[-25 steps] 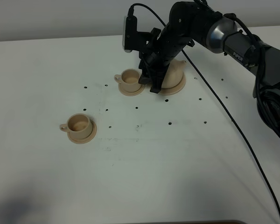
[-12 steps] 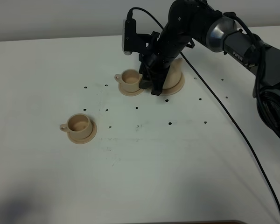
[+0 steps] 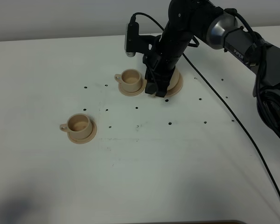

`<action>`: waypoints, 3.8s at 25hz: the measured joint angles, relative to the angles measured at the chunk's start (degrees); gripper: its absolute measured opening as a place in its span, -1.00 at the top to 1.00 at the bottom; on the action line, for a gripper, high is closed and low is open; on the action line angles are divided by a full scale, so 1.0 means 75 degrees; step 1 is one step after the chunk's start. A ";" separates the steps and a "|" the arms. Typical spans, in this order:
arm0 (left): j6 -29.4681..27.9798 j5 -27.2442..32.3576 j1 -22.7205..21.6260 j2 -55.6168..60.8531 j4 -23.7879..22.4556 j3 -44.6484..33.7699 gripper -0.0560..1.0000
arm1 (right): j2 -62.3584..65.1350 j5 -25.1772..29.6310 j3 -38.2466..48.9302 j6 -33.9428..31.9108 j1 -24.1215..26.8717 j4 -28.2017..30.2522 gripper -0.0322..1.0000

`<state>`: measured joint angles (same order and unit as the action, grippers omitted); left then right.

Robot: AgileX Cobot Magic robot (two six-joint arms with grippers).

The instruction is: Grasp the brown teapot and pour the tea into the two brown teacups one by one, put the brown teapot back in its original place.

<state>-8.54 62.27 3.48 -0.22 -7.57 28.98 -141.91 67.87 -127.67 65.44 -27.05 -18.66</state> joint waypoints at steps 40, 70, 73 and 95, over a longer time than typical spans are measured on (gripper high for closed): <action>0.0000 0.0000 0.0000 0.0000 0.0000 0.0000 0.08 | -0.0075 0.0318 0.0000 -0.1635 -0.0323 0.0935 0.17; 0.0000 0.0000 0.0000 0.0000 0.0000 0.0000 0.08 | 0.0106 0.0284 0.0224 -0.2195 -0.0626 0.1244 0.17; 0.0000 0.0000 0.0000 0.0000 0.0000 0.0000 0.08 | 0.0116 0.0284 0.0224 -0.2247 -0.0626 0.1244 0.17; 0.0000 -0.0007 0.0000 0.0000 0.0000 0.0000 0.08 | 0.0269 0.0302 0.0798 -0.2313 -0.0758 0.1607 0.17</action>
<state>-8.54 62.22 3.48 -0.22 -7.57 28.98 -139.89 70.14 -121.69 48.09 -32.74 -6.61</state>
